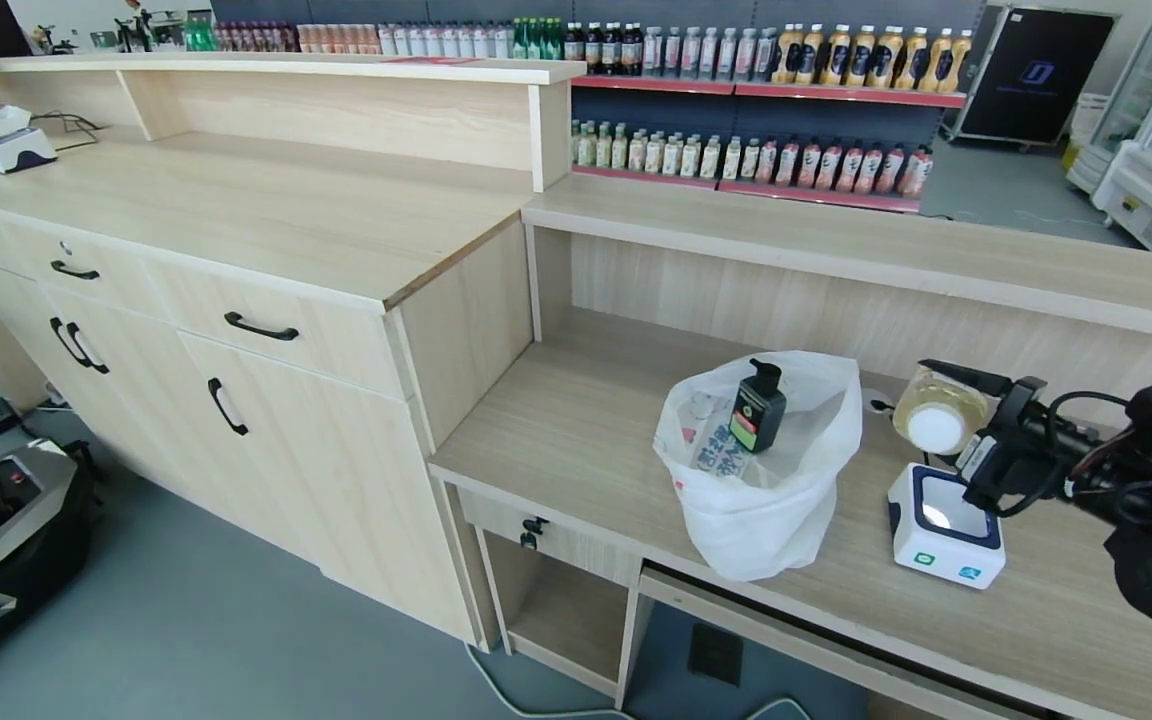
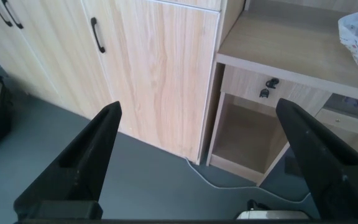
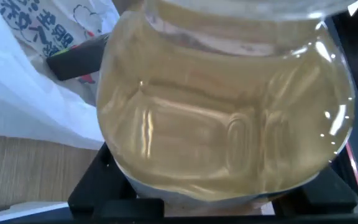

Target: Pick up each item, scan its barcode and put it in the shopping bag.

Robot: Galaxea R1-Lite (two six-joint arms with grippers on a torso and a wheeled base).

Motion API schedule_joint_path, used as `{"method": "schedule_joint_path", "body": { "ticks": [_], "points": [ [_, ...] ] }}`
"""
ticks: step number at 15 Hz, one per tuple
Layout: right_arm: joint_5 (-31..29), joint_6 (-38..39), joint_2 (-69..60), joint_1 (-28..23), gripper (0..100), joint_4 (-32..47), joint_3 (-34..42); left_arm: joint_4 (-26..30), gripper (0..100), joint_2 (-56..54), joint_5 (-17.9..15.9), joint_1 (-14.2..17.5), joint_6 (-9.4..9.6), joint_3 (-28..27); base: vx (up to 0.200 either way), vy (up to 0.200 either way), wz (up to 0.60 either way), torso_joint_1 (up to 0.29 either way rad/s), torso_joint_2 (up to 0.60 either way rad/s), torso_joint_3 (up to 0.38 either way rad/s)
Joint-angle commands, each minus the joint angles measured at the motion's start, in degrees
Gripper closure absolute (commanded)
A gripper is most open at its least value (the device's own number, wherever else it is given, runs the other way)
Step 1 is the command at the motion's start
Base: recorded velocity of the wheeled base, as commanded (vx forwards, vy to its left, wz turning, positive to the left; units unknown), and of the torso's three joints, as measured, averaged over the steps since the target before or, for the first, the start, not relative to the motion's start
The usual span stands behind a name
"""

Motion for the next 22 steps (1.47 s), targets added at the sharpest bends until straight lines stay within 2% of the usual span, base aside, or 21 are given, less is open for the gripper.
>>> {"method": "schedule_joint_path", "body": {
  "ticks": [1, 4, 22],
  "points": [
    [3.72, -4.17, 3.21, -5.07, 100, 1.00, 0.15, -0.01, 0, -0.02, 0.00, 0.09, -0.01, 0.00, 0.000, 0.000, 0.00, 0.000, 0.00, 0.000],
    [7.41, -5.93, 5.59, -6.65, 100, 1.79, -0.03, -0.01, 0, -0.02, 0.00, 0.09, -0.01, 0.00, 0.000, 0.000, 0.00, 0.000, 0.00, 0.000],
    [7.59, -7.69, 12.62, -6.82, 100, 1.71, -0.29, -0.01, 0, -0.02, 0.00, 0.09, -0.01, 0.00, 0.000, 0.000, 0.00, 0.000, 0.00, 0.000]
  ]
}}
